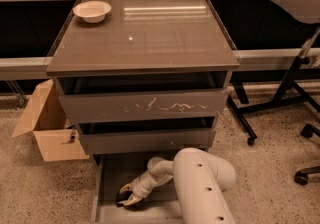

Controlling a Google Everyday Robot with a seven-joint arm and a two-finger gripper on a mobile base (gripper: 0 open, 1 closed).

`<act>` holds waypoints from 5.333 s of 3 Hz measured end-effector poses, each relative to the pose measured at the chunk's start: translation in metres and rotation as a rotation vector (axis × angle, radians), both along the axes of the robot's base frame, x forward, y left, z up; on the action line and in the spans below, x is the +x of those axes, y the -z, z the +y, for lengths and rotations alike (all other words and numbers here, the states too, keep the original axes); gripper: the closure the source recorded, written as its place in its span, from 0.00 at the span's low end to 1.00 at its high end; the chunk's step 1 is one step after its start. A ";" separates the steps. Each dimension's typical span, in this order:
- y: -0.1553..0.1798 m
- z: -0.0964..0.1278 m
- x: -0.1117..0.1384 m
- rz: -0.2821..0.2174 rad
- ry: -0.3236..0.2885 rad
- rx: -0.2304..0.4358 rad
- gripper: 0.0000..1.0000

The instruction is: Pick rxbar chocolate from bottom drawer and place on counter

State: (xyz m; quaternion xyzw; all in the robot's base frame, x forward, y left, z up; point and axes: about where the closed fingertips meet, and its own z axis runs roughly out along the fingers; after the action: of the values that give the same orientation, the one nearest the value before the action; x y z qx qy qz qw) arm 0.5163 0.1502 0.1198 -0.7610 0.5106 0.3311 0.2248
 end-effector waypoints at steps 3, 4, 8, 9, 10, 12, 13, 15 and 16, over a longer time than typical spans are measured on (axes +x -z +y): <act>-0.080 -0.019 -0.021 -0.142 -0.140 0.245 1.00; -0.080 -0.019 -0.021 -0.142 -0.140 0.245 1.00; -0.242 -0.062 -0.100 -0.516 -0.303 0.431 1.00; -0.250 -0.064 -0.100 -0.534 -0.306 0.439 1.00; -0.319 -0.084 -0.096 -0.703 -0.319 0.497 1.00; -0.377 -0.107 -0.092 -0.852 -0.317 0.523 1.00; -0.387 -0.117 -0.081 -0.881 -0.311 0.517 1.00; -0.458 -0.159 -0.034 -1.025 -0.293 0.549 1.00; -0.502 -0.183 -0.006 -1.109 -0.284 0.574 1.00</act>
Offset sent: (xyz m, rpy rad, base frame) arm -0.0260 -0.0440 0.1363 0.4006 -0.2168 0.2141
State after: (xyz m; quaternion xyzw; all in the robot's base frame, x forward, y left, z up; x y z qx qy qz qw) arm 0.5100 -0.0329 0.6217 -0.7890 0.1039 0.0383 0.6043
